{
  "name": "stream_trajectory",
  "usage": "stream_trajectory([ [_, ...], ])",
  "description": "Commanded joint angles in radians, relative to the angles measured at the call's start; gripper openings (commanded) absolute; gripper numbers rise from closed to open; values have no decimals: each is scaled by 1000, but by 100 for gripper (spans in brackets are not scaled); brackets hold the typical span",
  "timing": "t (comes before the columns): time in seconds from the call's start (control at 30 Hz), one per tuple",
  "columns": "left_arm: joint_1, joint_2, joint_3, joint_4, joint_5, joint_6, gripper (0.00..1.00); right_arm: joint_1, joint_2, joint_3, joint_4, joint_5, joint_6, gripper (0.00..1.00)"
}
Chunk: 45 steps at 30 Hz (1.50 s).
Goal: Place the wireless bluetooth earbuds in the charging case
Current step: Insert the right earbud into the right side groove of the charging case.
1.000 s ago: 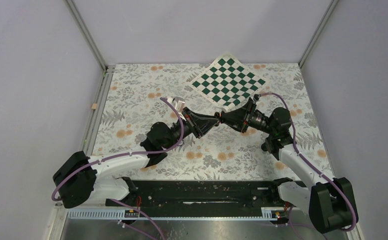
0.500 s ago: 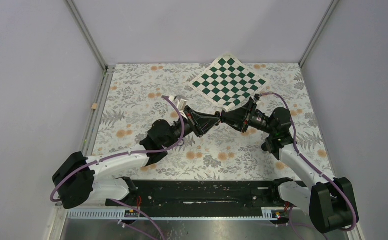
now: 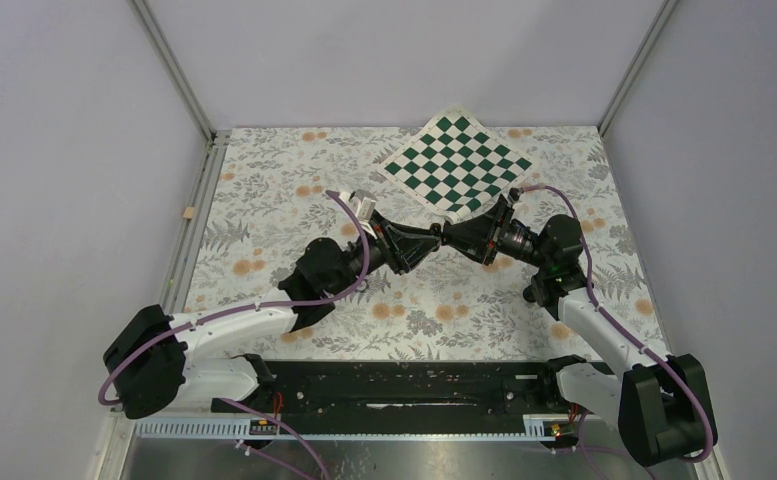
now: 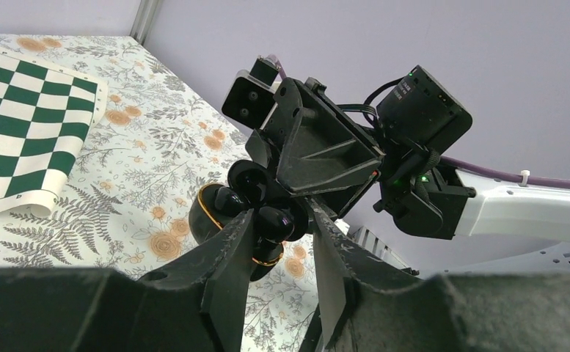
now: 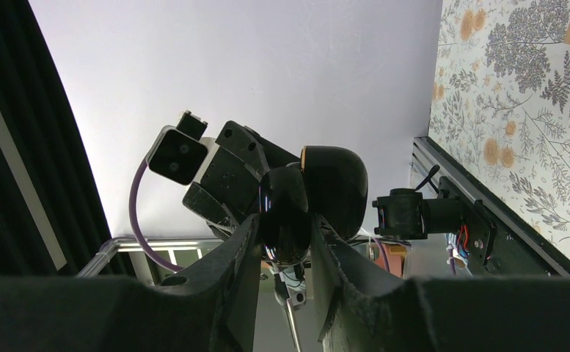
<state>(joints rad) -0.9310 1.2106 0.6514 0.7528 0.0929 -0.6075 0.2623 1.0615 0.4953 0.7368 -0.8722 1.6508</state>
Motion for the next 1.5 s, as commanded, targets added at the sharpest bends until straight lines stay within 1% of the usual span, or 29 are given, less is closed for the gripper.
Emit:
stream_trajectory([
  [0.0, -7, 4, 23, -58, -5, 21, 36, 6, -13, 7, 77, 18, 2, 0],
  [0.27, -9, 30, 18, -47, -5, 9, 37, 8, 22, -21, 110, 16, 7, 0],
  [0.33, -8, 29, 22, -54, -13, 12, 40, 8, 28, -20, 113, 15, 6, 0],
  [0.47, -8, 26, 28, -70, -34, 22, 49, 8, 38, -23, 120, 12, 7, 0],
  [0.63, -7, 22, 34, -95, -61, 28, 53, 8, 48, -30, 139, 11, 15, 0],
  [0.87, -7, 5, 39, -121, -88, 43, 54, 8, 48, -30, 141, 9, 17, 0],
  [1.03, -6, -24, 44, -154, -137, 56, 60, 8, 46, -35, 139, 4, 2, 0],
  [1.07, -7, -36, 45, -163, -143, 58, 61, 8, 47, -37, 136, 1, -4, 0],
  [1.23, -7, -114, 74, -258, -135, 66, 78, 8, 66, -40, 122, -22, -47, 0],
  [1.37, -7, -167, 93, -322, -111, 57, 87, 8, 89, -45, 120, -32, -67, 0],
  [1.47, -6, -218, 111, -406, -148, 38, 96, 7, 103, -52, 140, -46, -71, 0],
])
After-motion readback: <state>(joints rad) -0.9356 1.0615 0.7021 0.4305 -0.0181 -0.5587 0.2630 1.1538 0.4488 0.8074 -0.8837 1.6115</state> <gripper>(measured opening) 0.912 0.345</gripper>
